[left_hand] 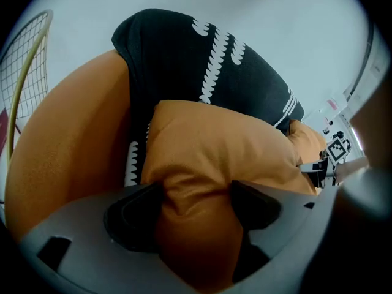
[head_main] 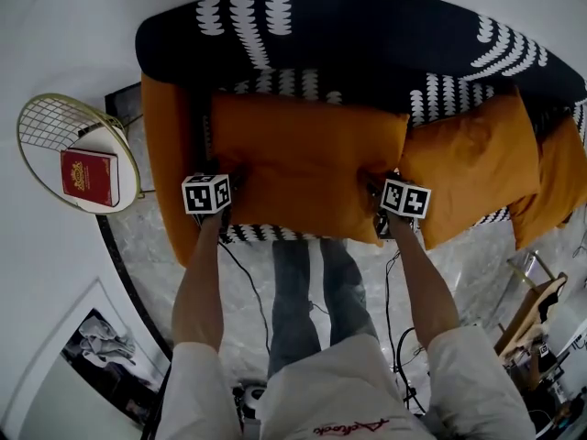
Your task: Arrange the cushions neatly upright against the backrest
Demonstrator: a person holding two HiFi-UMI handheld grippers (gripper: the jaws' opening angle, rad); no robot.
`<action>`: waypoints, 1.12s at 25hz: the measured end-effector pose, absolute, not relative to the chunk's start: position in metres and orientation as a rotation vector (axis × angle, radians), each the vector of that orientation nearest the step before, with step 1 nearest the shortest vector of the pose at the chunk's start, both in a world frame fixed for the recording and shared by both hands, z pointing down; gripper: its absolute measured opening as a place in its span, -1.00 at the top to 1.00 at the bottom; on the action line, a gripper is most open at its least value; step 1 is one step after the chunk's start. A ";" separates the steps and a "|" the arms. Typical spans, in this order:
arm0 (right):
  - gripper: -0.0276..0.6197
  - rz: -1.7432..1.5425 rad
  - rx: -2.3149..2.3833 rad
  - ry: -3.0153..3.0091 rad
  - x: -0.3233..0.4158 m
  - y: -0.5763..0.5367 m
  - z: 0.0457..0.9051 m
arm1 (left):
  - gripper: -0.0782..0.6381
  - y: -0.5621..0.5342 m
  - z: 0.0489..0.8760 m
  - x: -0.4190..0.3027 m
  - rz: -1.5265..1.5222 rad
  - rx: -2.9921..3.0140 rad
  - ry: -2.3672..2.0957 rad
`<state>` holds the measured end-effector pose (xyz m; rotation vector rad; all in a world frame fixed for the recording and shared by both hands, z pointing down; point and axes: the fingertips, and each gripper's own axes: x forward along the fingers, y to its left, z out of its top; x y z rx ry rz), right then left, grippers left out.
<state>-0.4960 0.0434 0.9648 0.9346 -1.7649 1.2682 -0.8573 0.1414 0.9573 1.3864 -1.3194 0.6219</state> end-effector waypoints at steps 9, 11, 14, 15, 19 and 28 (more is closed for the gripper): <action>0.49 1.183 0.914 -1.943 -0.504 0.044 0.936 | 0.48 0.137 0.926 -0.844 0.497 1.518 -1.358; 0.60 1.166 0.928 -1.978 -0.504 0.051 0.924 | 0.56 0.144 0.917 -0.842 0.450 1.525 -1.390; 0.67 1.118 0.946 -2.040 -0.506 0.054 0.909 | 0.61 0.149 0.905 -0.842 0.418 1.557 -1.429; 0.68 1.095 0.947 -2.063 -0.506 0.054 0.904 | 0.61 0.150 0.900 -0.842 0.411 1.573 -1.445; 0.71 1.038 0.974 -2.159 -0.506 0.054 0.873 | 0.63 0.163 0.870 -0.839 0.363 1.625 -1.527; 0.72 0.880 0.956 -2.355 -0.533 0.030 0.816 | 0.63 0.177 0.823 -0.856 0.232 1.637 -1.703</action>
